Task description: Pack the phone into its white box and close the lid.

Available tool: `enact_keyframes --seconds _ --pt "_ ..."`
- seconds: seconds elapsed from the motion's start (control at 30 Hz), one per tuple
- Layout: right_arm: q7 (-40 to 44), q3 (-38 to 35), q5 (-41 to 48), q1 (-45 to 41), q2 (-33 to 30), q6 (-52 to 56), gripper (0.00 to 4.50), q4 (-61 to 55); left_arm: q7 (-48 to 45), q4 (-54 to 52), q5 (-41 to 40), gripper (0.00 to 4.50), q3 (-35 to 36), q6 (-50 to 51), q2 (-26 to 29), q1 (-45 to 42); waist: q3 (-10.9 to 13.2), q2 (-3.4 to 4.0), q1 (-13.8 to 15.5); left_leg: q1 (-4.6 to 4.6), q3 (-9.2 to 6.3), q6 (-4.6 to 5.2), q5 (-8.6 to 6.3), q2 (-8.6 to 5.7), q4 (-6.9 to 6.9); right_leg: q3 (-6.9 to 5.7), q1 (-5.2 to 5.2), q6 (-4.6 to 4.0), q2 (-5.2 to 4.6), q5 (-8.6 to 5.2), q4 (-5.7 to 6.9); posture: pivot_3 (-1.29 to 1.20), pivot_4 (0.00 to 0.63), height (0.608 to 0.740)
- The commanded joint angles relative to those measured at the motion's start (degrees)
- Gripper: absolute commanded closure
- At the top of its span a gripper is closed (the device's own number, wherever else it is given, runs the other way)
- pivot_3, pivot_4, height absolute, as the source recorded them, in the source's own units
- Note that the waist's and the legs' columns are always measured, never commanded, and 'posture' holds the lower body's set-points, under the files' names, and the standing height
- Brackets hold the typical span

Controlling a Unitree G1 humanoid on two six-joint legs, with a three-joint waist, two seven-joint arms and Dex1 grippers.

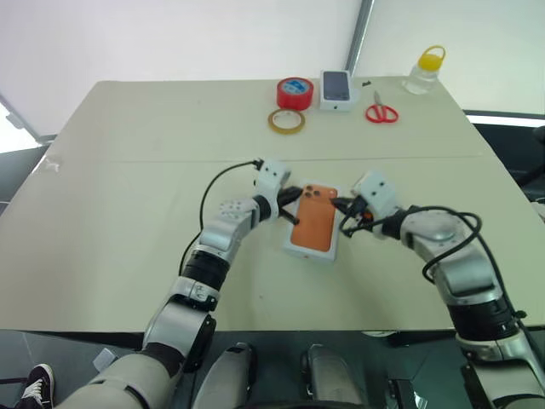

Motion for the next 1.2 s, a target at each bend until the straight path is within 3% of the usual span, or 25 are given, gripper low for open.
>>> enact_keyframes --seconds 0.03,0.2,0.23,0.27,0.3,0.43,0.53,0.57,0.63,0.77,1.2 --pt "0.65 3.45 -2.17 2.87 -1.96 2.79 4.47 -2.55 -1.31 0.93 1.82 4.50 -1.53 -1.14 1.02 3.87 -0.11 -0.10 -0.07 0.06 0.00 0.04 -0.03 0.01 0.03 0.00 0.08 0.01 0.00 0.00 0.00 0.00 0.150 0.740" --pt "-0.25 0.71 -0.38 1.86 -0.46 4.51 4.47 -2.28 -2.42 -2.09 0.33 4.50 -0.21 -0.90 1.66 6.27 -0.44 -0.12 -0.06 0.23 -0.02 0.07 -0.06 0.04 -0.02 0.00 0.26 0.01 0.02 -0.01 -0.02 0.00 0.150 0.740" --pt "-0.01 -0.23 0.62 1.36 -0.05 5.08 4.49 -1.79 -3.22 -2.92 -1.34 4.24 0.93 0.07 1.37 6.22 -0.44 -0.12 -0.07 0.23 -0.02 0.08 -0.06 0.03 0.00 -0.01 0.27 0.01 0.02 -0.01 -0.02 0.00 0.150 0.740" --pt "-0.07 -2.16 2.35 0.33 0.90 5.78 4.24 -1.25 -4.01 -4.77 -2.20 3.96 1.50 -0.50 1.53 6.28 -0.43 -0.13 -0.12 0.22 -0.02 0.08 -0.06 0.03 0.00 -0.01 0.27 0.01 0.02 -0.01 -0.02 0.00 0.150 0.740" --pt "-0.16 -3.51 3.55 -0.40 1.57 6.25 3.95 -0.86 -4.51 -6.05 -2.57 3.70 1.79 -1.02 1.66 6.33 -0.43 -0.13 -0.18 0.21 -0.02 0.08 -0.06 0.03 0.00 -0.01 0.25 0.01 0.02 -0.01 -0.02 0.00 0.150 0.740" --pt "0.90 -6.82 4.73 -2.18 0.49 2.10 2.18 0.16 -6.63 -13.10 -4.10 1.79 3.94 -1.55 5.45 7.47 -0.33 -0.11 -0.05 -0.02 -0.03 0.08 -0.06 0.03 0.00 0.00 -0.02 0.01 0.02 -0.01 0.00 0.00 0.150 0.740" --pt "4.78 -9.83 5.78 -1.66 -3.07 -2.76 0.62 2.00 -10.90 -18.72 -6.90 0.27 7.87 -0.38 12.95 10.84 -0.27 -0.05 -0.33 -0.06 -0.01 0.06 -0.04 0.03 -0.05 0.05 -0.13 0.01 0.01 -0.01 0.02 0.00 0.150 0.740" --pt "7.38 -11.30 6.59 -1.15 -4.97 -5.35 0.13 3.24 -13.21 -19.38 -7.85 0.00 10.53 -1.67 17.23 13.39 -0.26 -0.03 -0.47 -0.06 -0.01 0.06 -0.04 0.04 -0.06 0.05 -0.13 0.01 0.02 -0.01 0.04 0.00 0.150 0.740" --pt "8.96 -13.65 5.99 -0.97 -7.48 -12.58 0.13 6.38 -17.41 -19.91 -10.23 0.00 14.80 -0.23 24.82 17.82 -0.20 0.11 -1.03 0.02 0.06 0.05 -0.04 0.10 -0.14 0.10 -0.14 -0.01 0.07 -0.01 0.05 0.00 0.150 0.740" --pt "12.57 -16.39 7.79 -0.06 -9.43 -18.08 0.13 10.91 -19.75 -24.10 -12.88 0.00 19.37 -2.19 30.43 23.96 -0.13 0.20 -0.40 0.05 0.05 0.06 -0.05 0.11 -0.17 0.09 -0.09 -0.03 0.04 -0.01 0.04 0.00 0.150 0.740" --pt "19.68 -16.67 7.24 -0.39 -12.06 -25.33 0.13 19.91 -16.95 -34.41 -16.53 0.00 28.21 0.46 34.90 37.90 -0.01 0.35 0.69 0.03 0.05 0.20 -0.14 0.05 -0.14 0.07 -0.04 -0.05 -0.12 -0.01 -0.07 0.00 0.150 0.740"
